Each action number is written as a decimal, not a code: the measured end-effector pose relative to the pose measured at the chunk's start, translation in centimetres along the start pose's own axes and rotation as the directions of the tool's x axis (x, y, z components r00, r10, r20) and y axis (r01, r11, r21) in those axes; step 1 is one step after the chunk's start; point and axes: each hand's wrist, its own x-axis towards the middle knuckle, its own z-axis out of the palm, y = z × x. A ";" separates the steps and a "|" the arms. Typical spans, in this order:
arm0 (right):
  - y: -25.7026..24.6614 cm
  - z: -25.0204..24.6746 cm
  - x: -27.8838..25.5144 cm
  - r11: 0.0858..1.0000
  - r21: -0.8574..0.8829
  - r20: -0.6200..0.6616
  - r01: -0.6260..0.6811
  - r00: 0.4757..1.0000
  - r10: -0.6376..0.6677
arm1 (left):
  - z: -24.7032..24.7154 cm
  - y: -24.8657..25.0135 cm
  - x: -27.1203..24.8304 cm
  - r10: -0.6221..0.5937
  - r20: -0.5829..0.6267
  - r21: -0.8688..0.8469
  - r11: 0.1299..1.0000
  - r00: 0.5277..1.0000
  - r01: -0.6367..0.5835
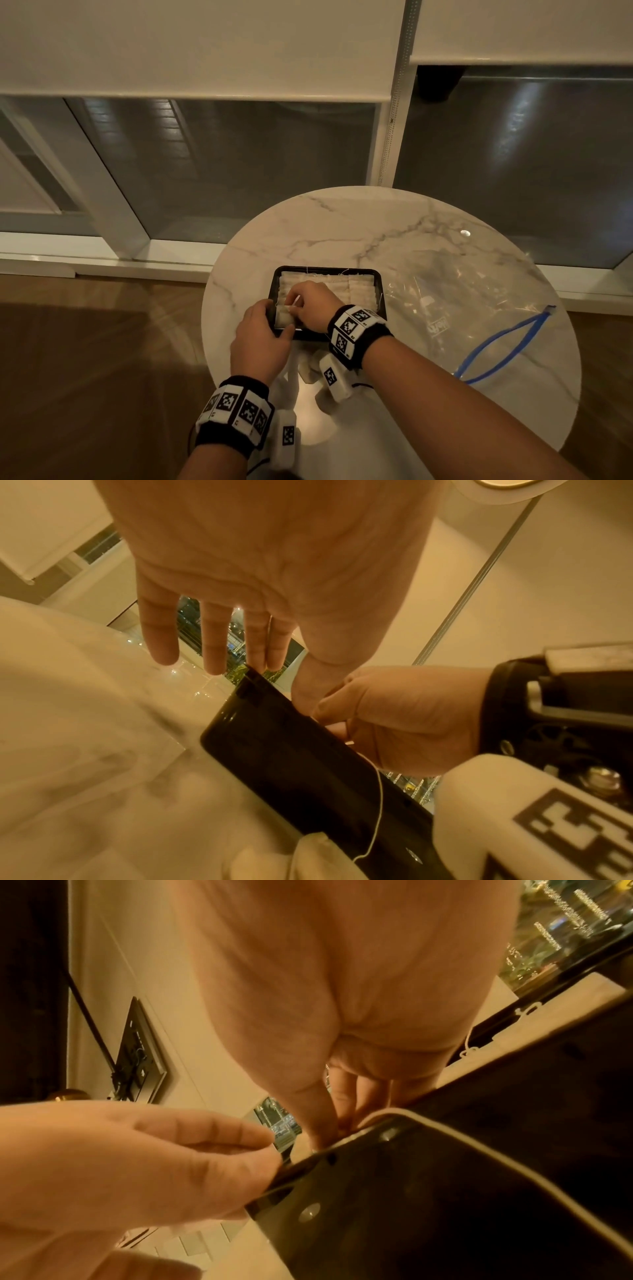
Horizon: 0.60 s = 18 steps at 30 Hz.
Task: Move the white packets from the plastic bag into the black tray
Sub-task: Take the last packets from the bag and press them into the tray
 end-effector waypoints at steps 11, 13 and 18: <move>-0.5 0.6 0.5 0.999 -0.038 0.015 -0.015 1.000 0.016 | 0.1 -0.1 0.3 -0.007 0.015 0.061 0.998 1.000 0.006; -0.6 0.6 0.5 1.000 -0.018 0.020 -0.017 1.000 0.018 | 0.1 -0.1 0.3 -0.003 0.016 0.067 0.998 1.000 0.002; -0.8 0.4 0.9 0.999 -0.035 0.053 -0.022 0.998 0.023 | 0.3 -0.3 0.6 -0.006 0.016 0.065 0.998 1.000 0.005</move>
